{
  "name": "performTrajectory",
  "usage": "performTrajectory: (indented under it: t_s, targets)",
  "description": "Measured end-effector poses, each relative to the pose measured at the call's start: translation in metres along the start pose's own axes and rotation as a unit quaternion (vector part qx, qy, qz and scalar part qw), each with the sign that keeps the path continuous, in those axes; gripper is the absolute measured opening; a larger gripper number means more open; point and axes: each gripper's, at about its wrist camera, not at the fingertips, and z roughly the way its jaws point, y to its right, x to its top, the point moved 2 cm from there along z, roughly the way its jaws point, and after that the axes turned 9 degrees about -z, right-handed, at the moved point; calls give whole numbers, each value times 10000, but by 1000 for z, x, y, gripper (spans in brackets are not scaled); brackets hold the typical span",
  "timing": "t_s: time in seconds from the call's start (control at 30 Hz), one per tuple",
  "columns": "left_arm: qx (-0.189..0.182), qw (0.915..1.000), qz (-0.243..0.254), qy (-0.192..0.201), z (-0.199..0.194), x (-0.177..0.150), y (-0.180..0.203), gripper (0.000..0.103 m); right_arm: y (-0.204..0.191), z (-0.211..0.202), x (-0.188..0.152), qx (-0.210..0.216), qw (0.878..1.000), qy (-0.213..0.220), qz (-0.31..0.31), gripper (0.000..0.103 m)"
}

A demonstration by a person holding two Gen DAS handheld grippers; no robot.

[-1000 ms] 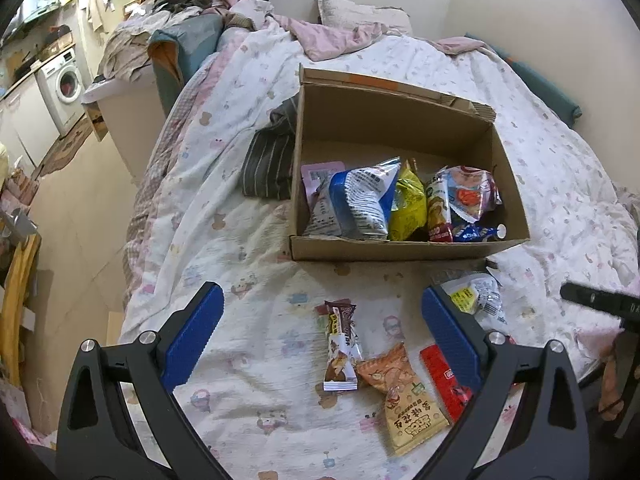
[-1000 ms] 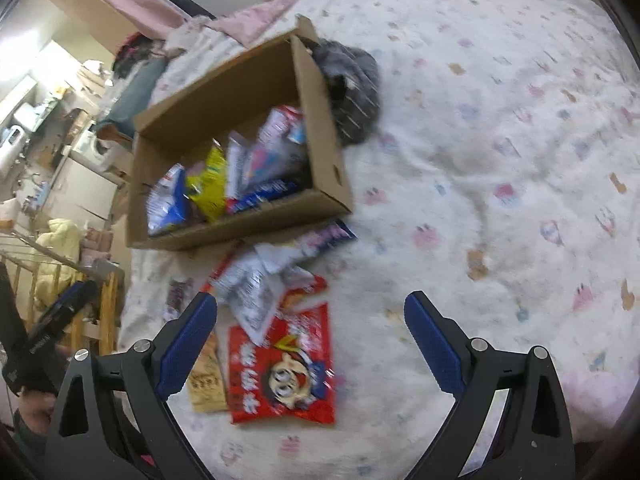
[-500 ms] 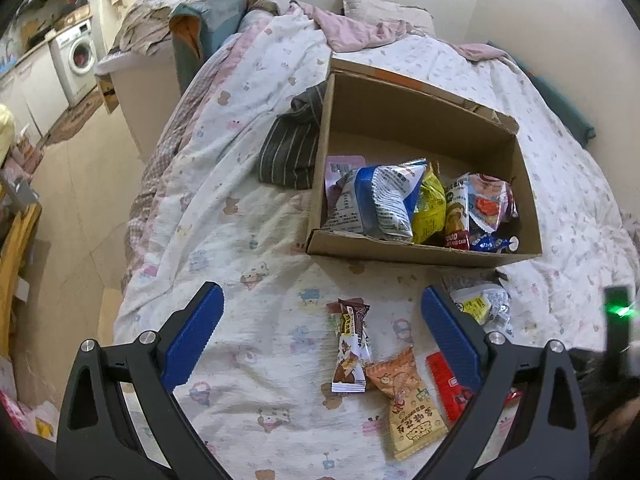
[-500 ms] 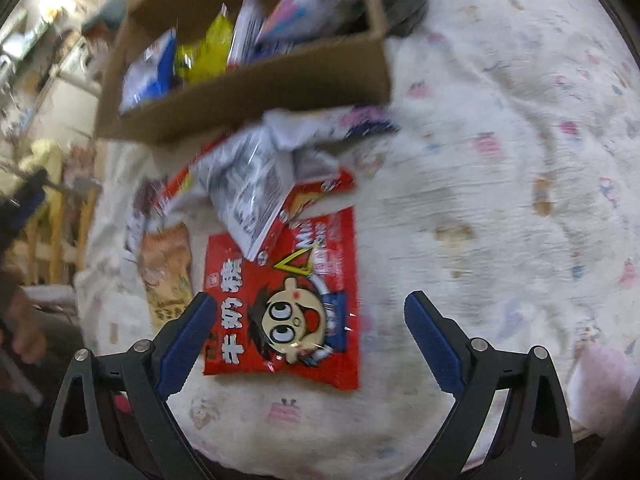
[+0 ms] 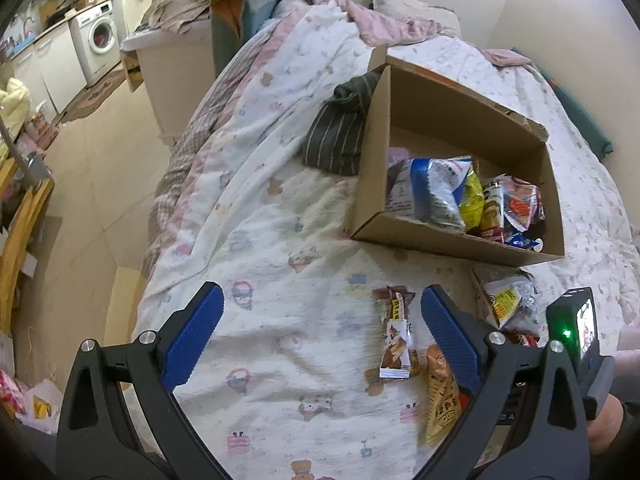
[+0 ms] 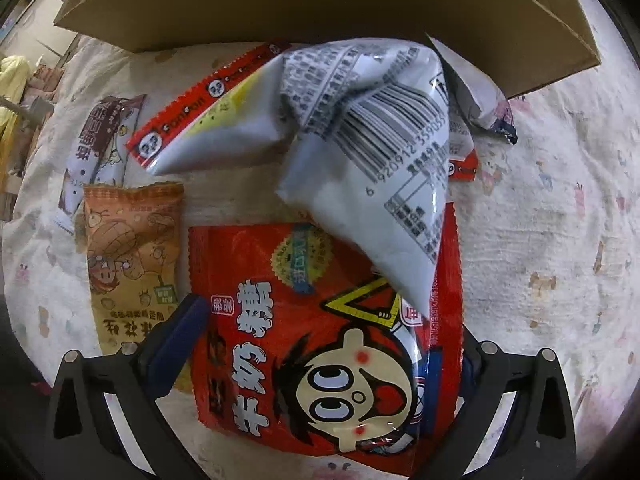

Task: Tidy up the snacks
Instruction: 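Move both open grippers back toward the snacks on the sheet, then grasp the brown wafer bar with the left gripper while the right grasps the red candy bag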

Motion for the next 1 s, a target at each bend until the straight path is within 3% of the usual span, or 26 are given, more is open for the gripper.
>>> performTrajectory:
  t_s: [0.07, 0.17, 0.27, 0.43, 0.6, 0.67, 0.77, 0.8, 0.83, 0.87, 1.0]
  targets:
    - [17, 10000, -37, -31, 2, 1, 0, 98, 2, -10, -4, 0, 9999, 126, 8, 67]
    - [68, 9999, 16, -84, 6, -1, 4, 98, 16, -24, -13, 415, 9984, 279, 247, 46]
    - [69, 9992, 146, -358, 18, -6, 15, 98, 29, -36, -25, 906, 9941, 390, 440, 35]
    - [81, 9960, 330, -825, 40, -19, 36, 84, 42, -55, -46, 1341, 9870, 716, 515, 28]
    - [39, 9945, 326, -992, 53, -24, 54, 81, 64, -81, -60, 1692, 9767, 1151, 647, 26]
    - [19, 9940, 310, -1044, 57, -23, 59, 70, 70, -90, -57, 1772, 9726, 1367, 631, 25]
    - [40, 9933, 250, -1128, 64, -24, 62, 62, 75, -110, -62, 1845, 9632, 1841, 650, 25]
    - [72, 9928, 244, -1169, 68, -24, 62, 57, 78, -116, -64, 1856, 9605, 1971, 643, 25]
    - [123, 9921, 265, -1223, 71, -25, 63, 44, 79, -121, -64, 1867, 9576, 2096, 646, 25]
    - [160, 9912, 290, -1279, 74, -26, 64, 37, 78, -125, -63, 1871, 9560, 2168, 641, 25]
    - [90, 9863, 235, -1632, 87, -36, 65, 21, 80, -126, -64, 1820, 9576, 2148, 616, 25]
